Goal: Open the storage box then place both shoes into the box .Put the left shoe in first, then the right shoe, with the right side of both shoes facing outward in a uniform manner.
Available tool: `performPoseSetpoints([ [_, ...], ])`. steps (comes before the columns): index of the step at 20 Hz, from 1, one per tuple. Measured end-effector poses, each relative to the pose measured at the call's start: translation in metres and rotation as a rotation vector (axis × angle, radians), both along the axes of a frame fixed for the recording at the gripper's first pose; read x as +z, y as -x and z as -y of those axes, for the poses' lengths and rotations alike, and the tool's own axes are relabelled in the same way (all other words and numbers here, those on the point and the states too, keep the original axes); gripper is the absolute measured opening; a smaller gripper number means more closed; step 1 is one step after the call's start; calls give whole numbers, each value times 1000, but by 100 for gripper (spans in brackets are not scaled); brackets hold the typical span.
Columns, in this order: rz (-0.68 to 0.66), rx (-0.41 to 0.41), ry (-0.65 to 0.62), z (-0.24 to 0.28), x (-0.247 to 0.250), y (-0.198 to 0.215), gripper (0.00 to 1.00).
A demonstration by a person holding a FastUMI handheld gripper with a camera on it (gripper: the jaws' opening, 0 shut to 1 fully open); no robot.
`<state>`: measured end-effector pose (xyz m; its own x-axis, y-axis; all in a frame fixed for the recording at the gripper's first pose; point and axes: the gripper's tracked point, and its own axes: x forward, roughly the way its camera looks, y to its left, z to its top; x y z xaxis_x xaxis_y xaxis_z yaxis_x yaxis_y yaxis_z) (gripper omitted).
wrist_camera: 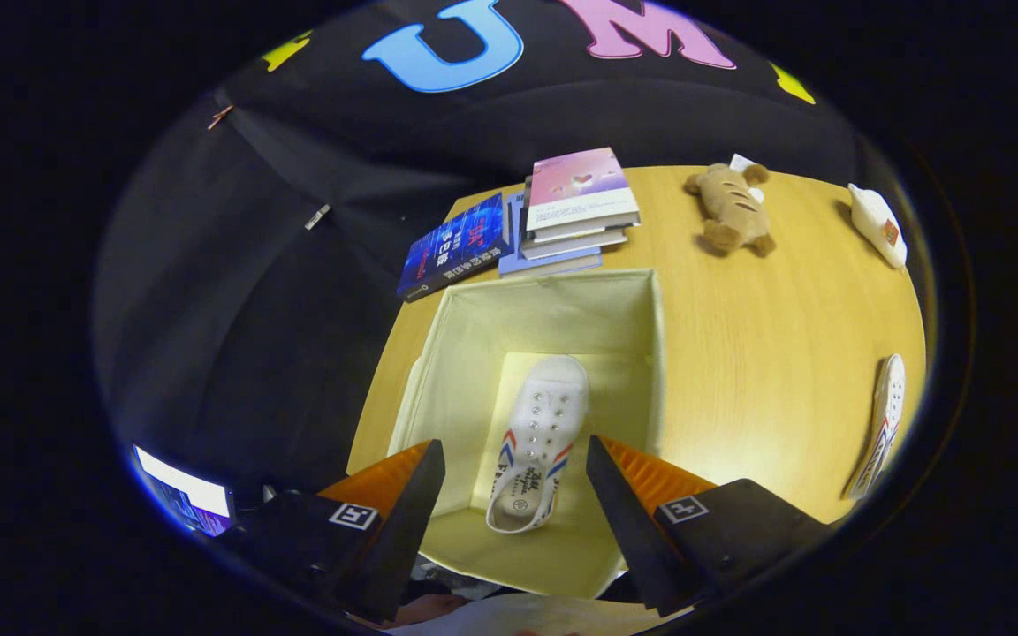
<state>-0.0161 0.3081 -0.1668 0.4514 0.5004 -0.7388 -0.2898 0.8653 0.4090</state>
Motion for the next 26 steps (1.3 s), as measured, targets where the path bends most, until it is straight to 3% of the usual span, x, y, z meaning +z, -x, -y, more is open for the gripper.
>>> performPoseSetpoints([
  [9,152,-147,115,177,28,-22,99],
  [18,141,-294,273,362,-17,-27,99],
  [22,115,-314,370,432,-52,-27,99],
  [26,79,-259,474,479,-97,-23,99],
])
